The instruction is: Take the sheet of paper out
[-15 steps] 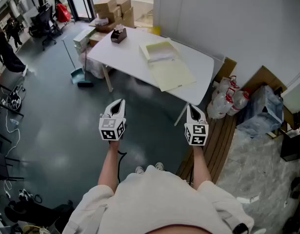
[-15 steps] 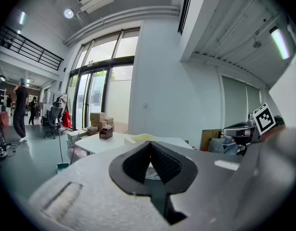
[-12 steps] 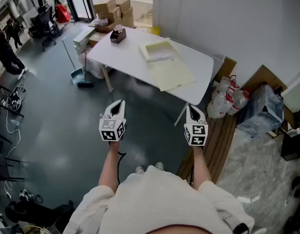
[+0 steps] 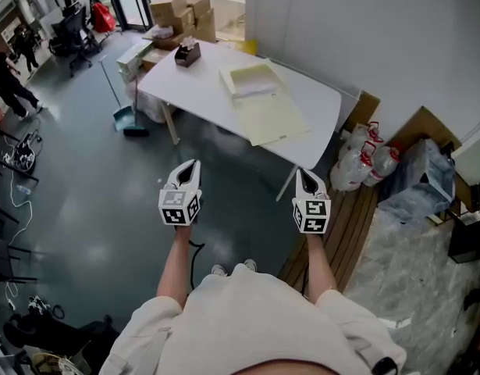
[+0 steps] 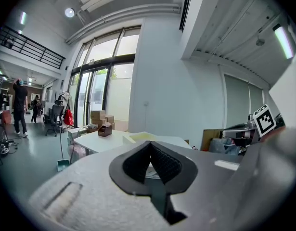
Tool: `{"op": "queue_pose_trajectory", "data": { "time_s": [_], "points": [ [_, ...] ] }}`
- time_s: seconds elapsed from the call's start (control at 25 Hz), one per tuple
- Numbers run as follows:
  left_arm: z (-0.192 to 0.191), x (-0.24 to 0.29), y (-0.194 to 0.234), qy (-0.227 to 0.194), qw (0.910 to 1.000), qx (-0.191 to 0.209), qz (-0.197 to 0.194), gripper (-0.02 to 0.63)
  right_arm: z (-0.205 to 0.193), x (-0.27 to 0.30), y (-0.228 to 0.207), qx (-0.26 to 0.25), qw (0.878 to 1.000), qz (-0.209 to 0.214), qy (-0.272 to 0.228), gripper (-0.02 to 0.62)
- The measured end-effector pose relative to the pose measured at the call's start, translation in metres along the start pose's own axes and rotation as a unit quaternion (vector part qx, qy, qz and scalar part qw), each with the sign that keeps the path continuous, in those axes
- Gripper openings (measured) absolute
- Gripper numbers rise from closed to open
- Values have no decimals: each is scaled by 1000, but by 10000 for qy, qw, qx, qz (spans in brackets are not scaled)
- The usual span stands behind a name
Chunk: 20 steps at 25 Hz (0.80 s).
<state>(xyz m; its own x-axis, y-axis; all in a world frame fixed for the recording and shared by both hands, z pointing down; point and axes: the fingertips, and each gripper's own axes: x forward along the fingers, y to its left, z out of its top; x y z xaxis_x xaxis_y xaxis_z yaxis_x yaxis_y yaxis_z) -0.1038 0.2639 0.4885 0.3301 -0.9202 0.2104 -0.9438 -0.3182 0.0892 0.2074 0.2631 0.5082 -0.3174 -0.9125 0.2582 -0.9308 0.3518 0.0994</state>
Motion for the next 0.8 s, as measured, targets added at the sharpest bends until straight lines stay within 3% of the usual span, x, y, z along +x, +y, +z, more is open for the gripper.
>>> {"op": "queue_pose_trajectory", "data": {
  "time_s": [0.36,0.8],
  "points": [
    [-4,15,-13,52,9999,-62,124,3,-4,16,-11,-71,9997,239,46,1],
    [-8,67,3,102,9999,-137,13,3,-7,65,-18,-166,9994,271,166,2]
  ]
}}
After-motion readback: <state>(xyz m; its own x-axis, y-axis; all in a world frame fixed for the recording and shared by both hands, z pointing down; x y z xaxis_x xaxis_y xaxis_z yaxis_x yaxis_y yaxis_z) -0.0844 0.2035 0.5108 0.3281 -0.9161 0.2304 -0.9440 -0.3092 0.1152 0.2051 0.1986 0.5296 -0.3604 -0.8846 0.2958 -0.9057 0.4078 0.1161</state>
